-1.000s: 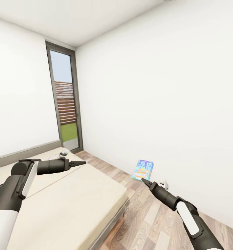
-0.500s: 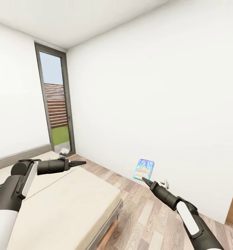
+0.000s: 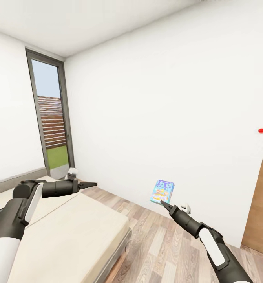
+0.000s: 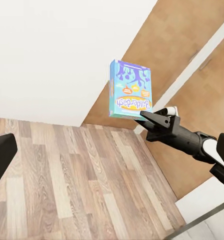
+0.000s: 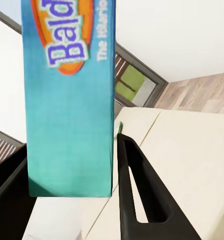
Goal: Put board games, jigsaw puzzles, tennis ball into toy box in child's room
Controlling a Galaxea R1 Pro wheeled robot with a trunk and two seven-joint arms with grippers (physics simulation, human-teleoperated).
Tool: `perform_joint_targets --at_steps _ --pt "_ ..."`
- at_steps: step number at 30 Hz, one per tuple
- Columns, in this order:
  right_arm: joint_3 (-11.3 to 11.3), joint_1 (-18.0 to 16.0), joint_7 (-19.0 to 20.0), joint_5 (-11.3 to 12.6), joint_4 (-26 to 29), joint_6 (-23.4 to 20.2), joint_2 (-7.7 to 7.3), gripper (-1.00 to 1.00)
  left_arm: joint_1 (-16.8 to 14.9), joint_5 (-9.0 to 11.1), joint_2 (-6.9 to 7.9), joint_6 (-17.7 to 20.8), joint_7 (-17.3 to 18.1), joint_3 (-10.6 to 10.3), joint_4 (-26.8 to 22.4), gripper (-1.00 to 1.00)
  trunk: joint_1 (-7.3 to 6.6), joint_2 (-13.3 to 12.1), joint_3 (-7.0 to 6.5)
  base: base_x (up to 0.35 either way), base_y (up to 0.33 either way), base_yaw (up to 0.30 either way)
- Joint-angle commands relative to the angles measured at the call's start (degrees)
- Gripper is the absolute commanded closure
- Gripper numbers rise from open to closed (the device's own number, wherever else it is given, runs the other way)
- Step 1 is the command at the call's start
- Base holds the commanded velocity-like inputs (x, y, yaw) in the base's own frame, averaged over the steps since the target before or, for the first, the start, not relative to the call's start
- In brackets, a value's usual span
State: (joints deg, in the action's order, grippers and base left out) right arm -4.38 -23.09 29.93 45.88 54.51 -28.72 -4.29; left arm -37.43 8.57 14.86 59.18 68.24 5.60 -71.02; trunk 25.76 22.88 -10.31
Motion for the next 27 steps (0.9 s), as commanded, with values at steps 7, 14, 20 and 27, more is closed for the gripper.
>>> perform_joint_targets --at_steps 7,14,20,27 --pt "-0.1 0.0 0.0 0.4 0.0 -0.5 0.04 1.00 0.0 0.0 0.00 0.3 0.1 0.0 0.0 -1.00 0.02 0.0 -0.51 0.000 0.000 -0.167" --pt "-0.1 -0.1 0.1 0.4 0.3 -0.4 0.02 1.00 0.0 0.0 -0.01 0.3 0.1 0.0 0.1 -1.00 0.02 0.0 -0.97 0.000 0.000 -0.124" --pt "-0.1 -0.2 0.1 0.4 0.7 -0.5 0.04 1.00 0.0 0.0 0.02 0.3 -0.2 0.0 0.1 -1.00 0.02 0.0 -1.03 0.000 0.000 -0.018" --pt "-0.1 -0.2 0.6 0.5 0.6 -0.5 -0.08 1.00 0.0 0.0 0.00 0.3 -0.4 0.0 0.1 -1.00 0.02 0.0 -0.78 0.000 0.000 -0.157"
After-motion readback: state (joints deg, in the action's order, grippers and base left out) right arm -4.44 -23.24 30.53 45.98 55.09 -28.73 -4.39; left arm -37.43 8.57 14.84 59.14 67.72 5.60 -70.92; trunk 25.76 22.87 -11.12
